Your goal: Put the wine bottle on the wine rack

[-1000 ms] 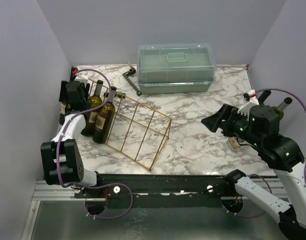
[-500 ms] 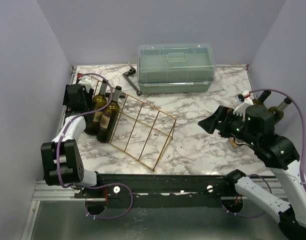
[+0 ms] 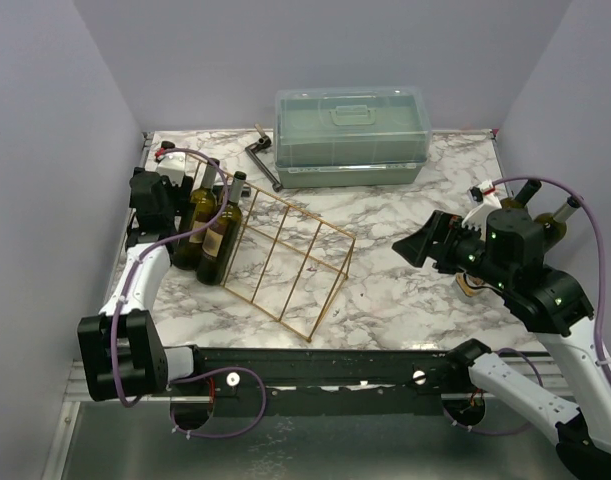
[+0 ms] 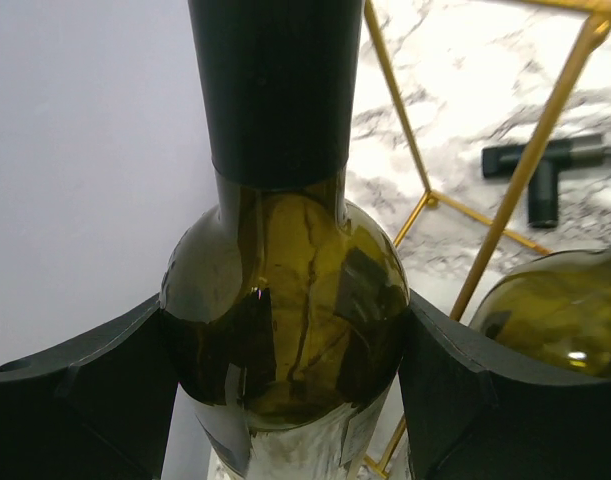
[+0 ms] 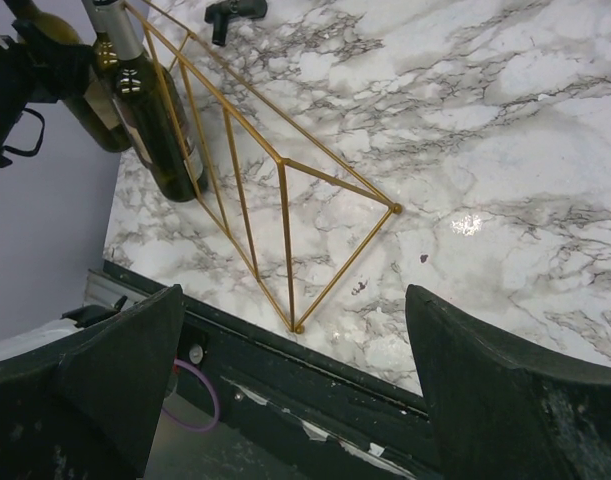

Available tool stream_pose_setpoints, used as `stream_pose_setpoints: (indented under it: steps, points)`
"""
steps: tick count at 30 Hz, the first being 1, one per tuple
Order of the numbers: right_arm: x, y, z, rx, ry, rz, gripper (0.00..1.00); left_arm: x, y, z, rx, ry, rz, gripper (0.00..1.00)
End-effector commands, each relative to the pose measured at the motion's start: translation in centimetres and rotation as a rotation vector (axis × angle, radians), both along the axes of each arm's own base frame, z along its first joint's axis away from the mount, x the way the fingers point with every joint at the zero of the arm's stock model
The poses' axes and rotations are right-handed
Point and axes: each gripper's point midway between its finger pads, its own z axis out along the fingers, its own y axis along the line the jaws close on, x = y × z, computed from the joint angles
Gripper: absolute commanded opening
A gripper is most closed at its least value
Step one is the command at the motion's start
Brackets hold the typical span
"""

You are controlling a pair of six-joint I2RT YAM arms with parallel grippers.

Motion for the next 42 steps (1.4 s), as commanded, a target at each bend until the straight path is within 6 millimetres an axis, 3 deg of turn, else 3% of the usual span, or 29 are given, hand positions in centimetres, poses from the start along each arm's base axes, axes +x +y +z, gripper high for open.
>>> stream_pose_setpoints:
  steps: [1,7,11,15,21,26,31,41,42]
  points:
    - [0.0,0.7,0.0,0.004,-0.009,0.039,0.95,0.8,-1.2,6.0,-0.004,-0.203,-0.121,0.00]
    - [-0.1,0.7,0.5,0.008,-0.013,0.042,0.95,2.1,-1.9,2.8,-0.053,-0.166,-0.193,0.00]
    - [-0.2,1.0,0.3,0.027,-0.006,0.051,0.95,2.5,-1.1,0.3,-0.072,-0.175,-0.143,0.00]
    - [-0.4,1.3,0.0,0.047,0.001,0.057,0.95,2.4,-0.7,-0.2,-0.085,-0.183,-0.113,0.02]
    - [-0.1,1.5,0.1,0.043,0.002,0.063,0.95,2.5,-0.2,-0.9,-0.082,-0.162,-0.070,0.30]
    - [0.0,1.5,0.2,0.046,-0.003,0.063,0.95,2.8,-0.9,-1.6,-0.062,-0.108,-0.089,0.47]
    - [0.0,1.5,-0.3,0.043,0.008,0.063,0.95,2.7,-1.4,-1.0,-0.045,-0.101,-0.106,0.67]
    - [-0.2,1.4,-0.4,0.045,0.006,0.059,0.95,2.6,-1.8,0.4,-0.043,-0.121,-0.114,0.76]
    - [-0.2,1.4,-0.5,0.044,0.009,0.060,0.95,2.6,-1.8,0.6,-0.043,-0.124,-0.117,0.84]
